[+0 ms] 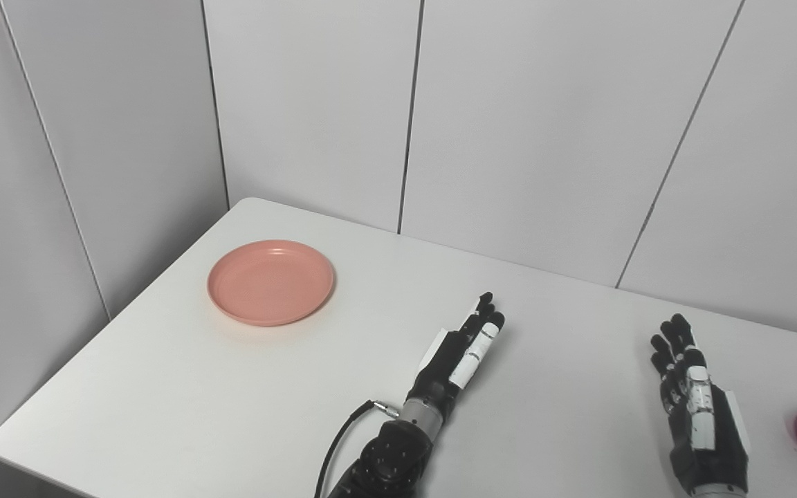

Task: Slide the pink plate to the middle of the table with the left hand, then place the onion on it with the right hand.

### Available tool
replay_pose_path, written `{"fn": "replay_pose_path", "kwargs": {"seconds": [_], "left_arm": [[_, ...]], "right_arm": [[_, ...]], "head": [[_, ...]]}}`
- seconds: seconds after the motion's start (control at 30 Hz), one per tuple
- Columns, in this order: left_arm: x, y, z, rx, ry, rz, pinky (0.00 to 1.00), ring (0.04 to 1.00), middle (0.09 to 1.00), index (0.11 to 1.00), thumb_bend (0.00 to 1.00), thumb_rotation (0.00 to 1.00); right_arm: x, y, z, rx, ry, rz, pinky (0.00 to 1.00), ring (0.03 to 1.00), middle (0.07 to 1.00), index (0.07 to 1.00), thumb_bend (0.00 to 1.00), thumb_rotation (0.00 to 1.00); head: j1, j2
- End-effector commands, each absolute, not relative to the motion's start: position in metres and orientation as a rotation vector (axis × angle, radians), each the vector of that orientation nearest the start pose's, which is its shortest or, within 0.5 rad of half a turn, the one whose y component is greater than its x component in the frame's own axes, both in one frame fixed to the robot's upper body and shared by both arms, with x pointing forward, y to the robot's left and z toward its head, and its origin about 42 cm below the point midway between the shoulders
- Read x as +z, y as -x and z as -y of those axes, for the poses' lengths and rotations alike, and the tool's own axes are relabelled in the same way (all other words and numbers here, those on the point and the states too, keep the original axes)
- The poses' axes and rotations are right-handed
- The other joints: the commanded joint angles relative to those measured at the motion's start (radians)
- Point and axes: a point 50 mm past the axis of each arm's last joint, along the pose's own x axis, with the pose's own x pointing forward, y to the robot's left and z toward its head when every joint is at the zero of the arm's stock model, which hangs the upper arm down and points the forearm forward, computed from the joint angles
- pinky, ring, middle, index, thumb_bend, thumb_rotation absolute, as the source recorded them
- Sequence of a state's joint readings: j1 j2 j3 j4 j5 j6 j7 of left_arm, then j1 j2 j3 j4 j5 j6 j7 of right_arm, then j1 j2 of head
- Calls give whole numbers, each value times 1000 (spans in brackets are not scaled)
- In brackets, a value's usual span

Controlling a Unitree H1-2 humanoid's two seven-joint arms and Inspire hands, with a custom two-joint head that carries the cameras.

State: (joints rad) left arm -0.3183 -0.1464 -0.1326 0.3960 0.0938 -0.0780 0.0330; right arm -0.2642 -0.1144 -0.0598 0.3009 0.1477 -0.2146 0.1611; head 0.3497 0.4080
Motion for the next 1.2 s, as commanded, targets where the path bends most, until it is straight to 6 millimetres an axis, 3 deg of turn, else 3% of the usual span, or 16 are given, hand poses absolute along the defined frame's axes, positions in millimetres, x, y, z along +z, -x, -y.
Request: {"fn": "replay_pose_path", "kwargs": {"seconds": [0.0,0.3,0.43,0.63,1.17], "left_arm": [[101,-369,-88,-207,-5,6,1000,994,992,976,560,1000],[130,-383,-113,-219,46,82,952,960,973,970,560,1000],[142,-389,-123,-193,63,112,870,905,919,923,586,1000],[151,-395,-133,-153,47,156,840,869,887,903,586,1000],[182,-412,-190,-20,11,256,884,881,893,893,580,1000]], "right_arm": [[105,-359,254,117,-29,170,999,975,974,985,333,1000],[106,-359,255,121,-29,172,1000,972,973,983,319,989],[105,-359,254,119,-32,169,992,960,963,971,399,838],[106,-358,253,120,-22,165,1000,967,968,975,395,848],[108,-355,249,120,5,159,1000,977,976,984,395,897]], "head": [[0,-3],[-8,-10],[-7,-16],[-8,-23],[-17,-29]]}}
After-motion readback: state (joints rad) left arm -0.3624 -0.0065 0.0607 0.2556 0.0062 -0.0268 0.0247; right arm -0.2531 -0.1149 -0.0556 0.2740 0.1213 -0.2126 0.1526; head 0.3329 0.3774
